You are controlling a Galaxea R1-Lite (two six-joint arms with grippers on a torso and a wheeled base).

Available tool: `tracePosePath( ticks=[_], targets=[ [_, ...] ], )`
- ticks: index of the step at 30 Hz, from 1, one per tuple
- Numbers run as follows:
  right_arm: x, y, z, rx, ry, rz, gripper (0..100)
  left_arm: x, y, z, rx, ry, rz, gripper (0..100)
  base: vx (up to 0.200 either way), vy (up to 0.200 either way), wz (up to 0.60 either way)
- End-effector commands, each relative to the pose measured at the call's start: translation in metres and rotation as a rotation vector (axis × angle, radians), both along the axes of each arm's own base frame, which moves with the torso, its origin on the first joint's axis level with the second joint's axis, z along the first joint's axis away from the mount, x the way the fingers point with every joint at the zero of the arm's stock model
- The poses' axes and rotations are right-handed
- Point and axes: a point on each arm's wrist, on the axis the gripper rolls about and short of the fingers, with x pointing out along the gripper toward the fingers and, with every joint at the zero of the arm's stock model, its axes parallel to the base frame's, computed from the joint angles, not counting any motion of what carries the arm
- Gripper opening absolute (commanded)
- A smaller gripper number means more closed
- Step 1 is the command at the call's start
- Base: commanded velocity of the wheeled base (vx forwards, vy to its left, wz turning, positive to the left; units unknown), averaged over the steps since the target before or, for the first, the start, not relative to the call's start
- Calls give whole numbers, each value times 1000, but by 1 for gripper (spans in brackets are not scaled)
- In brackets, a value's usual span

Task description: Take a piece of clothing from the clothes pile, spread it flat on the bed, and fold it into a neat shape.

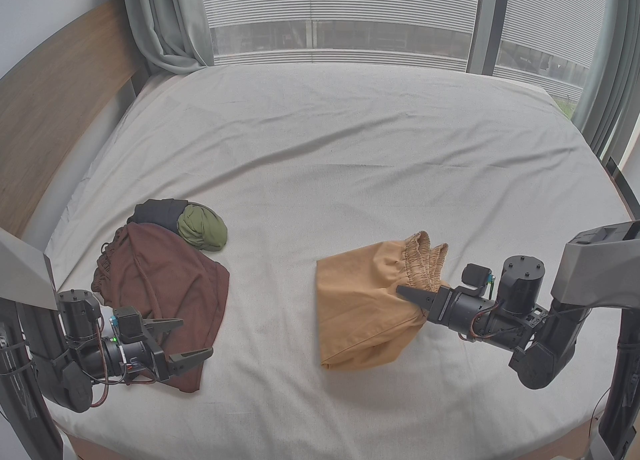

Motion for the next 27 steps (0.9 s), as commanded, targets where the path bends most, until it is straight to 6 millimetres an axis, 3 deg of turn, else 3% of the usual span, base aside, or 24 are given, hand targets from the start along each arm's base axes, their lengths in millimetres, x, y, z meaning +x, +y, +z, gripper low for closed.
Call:
tracePosePath(
  ticks=[1,16,27],
  targets=[
    [-3,5,19,27,-57,18,0,-1,0,-1,0,6,-1,100,0,0,0],
    [2,11,60,106,-159,27,0,0,1,1,-2,-1,3,100,0,0,0],
    [18,20,71,104,-147,26,0,0,1,1,-2,-1,2,100,0,0,0]
  ],
)
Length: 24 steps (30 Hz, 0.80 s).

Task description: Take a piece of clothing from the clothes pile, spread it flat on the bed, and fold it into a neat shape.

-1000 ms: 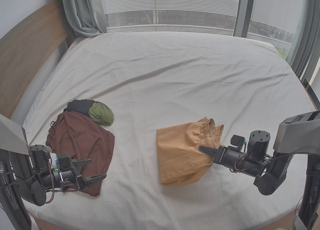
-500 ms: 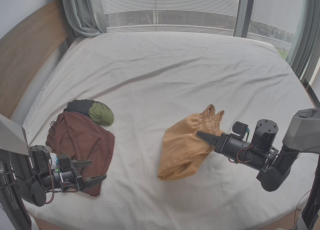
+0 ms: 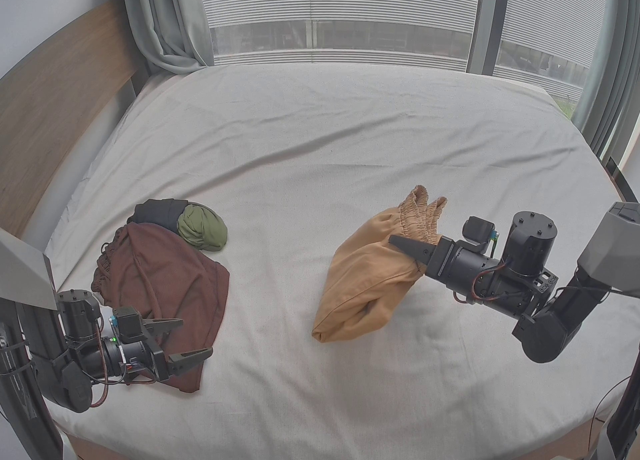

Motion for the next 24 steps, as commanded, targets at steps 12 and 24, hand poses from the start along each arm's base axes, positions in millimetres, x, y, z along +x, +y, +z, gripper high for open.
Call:
tracePosePath(
  ticks=[12,24],
  targets=[
    [31,12,28,20,-45,-7,0,0,0,0,0,-1,1,100,0,0,0],
    [60,25,32,8,-20,-9,0,1,1,0,-1,-5,3,100,0,0,0]
  ],
)
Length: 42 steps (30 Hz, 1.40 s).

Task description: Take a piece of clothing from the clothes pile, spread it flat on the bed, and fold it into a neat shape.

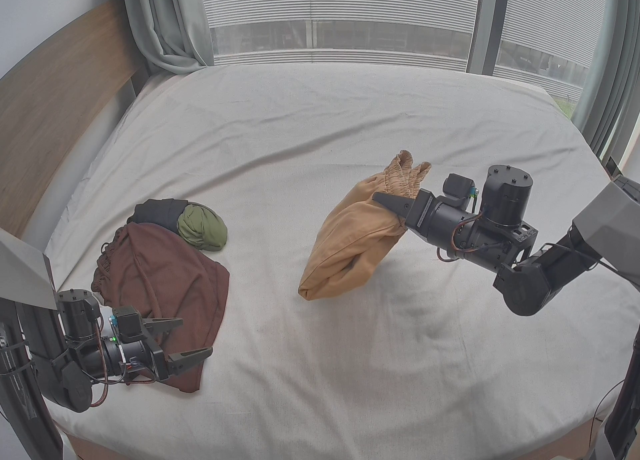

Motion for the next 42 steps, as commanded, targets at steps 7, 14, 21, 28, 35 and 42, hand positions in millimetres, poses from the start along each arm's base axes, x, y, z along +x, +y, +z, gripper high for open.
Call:
tracePosePath(
  ticks=[7,14,21,28,35,42],
  targets=[
    [22,9,-1,-7,8,-3,0,0,0,0,0,-1,1,100,0,0,0],
    [40,18,-8,-20,29,-3,0,0,1,-1,-2,5,4,100,0,0,0],
    [62,27,-8,-22,33,-3,0,0,2,-1,-2,5,8,100,0,0,0],
    [77,38,-4,-20,29,5,0,0,6,0,-8,1,14,100,0,0,0],
    [94,48,-11,-17,20,8,0,1,7,0,-9,1,18,100,0,0,0],
    [110,53,-32,-57,30,4,0,0,9,-1,-10,5,26,100,0,0,0]
  ],
)
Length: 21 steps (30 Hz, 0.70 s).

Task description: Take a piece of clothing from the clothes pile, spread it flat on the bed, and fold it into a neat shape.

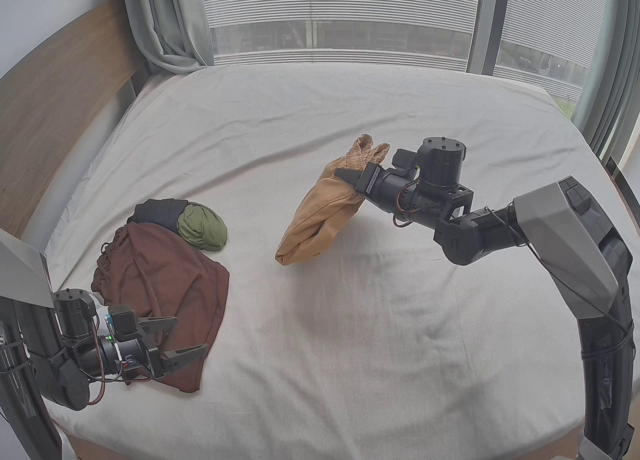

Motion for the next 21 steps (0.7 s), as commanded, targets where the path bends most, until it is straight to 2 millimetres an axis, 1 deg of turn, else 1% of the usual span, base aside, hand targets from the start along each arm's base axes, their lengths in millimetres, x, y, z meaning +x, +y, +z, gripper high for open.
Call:
tracePosePath(
  ticks=[1,2,3,4,6,8,13,14,18,19,20,21],
  targets=[
    [14,2,-34,-39,39,-8,0,0,1,-1,-3,2,1,100,0,0,0],
    [14,2,-35,-40,41,-8,0,0,1,-1,-3,2,1,100,0,0,0],
    [16,-1,-45,-53,56,-17,0,0,2,0,-7,0,-5,100,0,0,0],
    [18,-4,-49,-57,64,-23,0,0,2,0,-9,1,-8,100,0,0,0],
    [22,-15,-60,-73,87,-46,0,0,2,0,-9,1,-6,100,0,0,0],
    [22,-22,-65,-85,99,-57,0,0,2,0,-9,0,-6,100,0,0,0],
    [13,-41,-83,-117,162,-89,0,-1,2,1,-7,-3,-8,100,0,0,0],
    [12,-42,-84,-120,164,-91,0,-1,2,1,-7,-3,-8,100,0,0,0],
    [2,-52,-101,-126,179,-115,0,-1,2,2,-7,-6,-8,100,0,0,0],
    [1,-53,-102,-126,179,-115,0,-1,2,2,-7,-6,-8,100,0,0,0],
    [-3,-55,-111,-131,193,-117,0,-1,2,2,-8,-6,-10,100,0,0,0],
    [-4,-56,-115,-132,195,-120,0,-1,2,2,-8,-6,-10,100,0,0,0]
  ],
)
